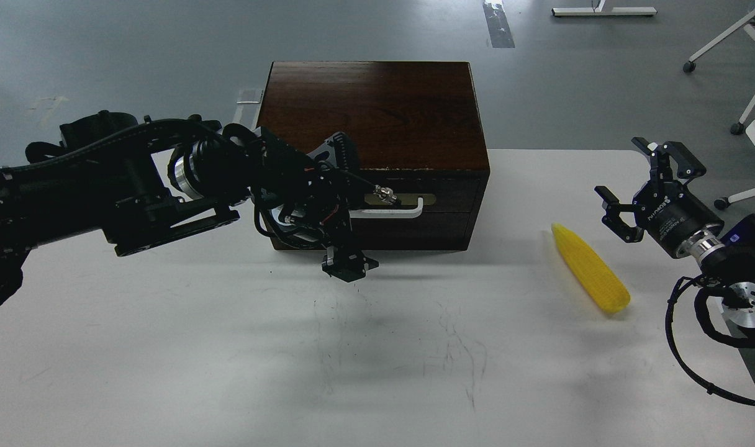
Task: Put corn in drawer with both arms
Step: 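Pull the drawer open toward the robot with the left gripper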
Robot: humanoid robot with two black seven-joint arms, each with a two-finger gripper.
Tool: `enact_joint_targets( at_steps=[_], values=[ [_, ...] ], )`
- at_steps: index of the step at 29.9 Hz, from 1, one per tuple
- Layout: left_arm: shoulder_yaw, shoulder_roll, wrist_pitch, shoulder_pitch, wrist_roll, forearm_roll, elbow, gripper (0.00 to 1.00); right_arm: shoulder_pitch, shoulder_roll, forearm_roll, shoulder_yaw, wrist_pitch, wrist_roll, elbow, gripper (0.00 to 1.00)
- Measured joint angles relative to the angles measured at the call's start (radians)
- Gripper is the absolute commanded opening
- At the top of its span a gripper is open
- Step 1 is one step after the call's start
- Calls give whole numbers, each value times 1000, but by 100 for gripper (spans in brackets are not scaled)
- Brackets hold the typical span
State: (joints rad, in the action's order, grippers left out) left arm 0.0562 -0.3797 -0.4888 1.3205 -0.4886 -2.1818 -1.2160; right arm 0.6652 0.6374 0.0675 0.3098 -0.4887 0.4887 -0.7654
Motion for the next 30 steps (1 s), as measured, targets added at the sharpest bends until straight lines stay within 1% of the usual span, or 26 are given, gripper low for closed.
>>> enact_joint_targets(
  at_steps=[7, 20, 30],
  values=[
    [11, 0, 0, -7, 0, 0, -33, 98, 1, 0, 0, 0, 0, 0, 1, 100],
    [19, -23, 0, -4, 0, -1, -166, 98, -1, 1, 0, 0, 0, 0, 2, 100],
    [19, -55, 0, -1, 0, 1, -222, 98, -6, 1, 0, 0, 0, 0, 1, 100]
  ],
)
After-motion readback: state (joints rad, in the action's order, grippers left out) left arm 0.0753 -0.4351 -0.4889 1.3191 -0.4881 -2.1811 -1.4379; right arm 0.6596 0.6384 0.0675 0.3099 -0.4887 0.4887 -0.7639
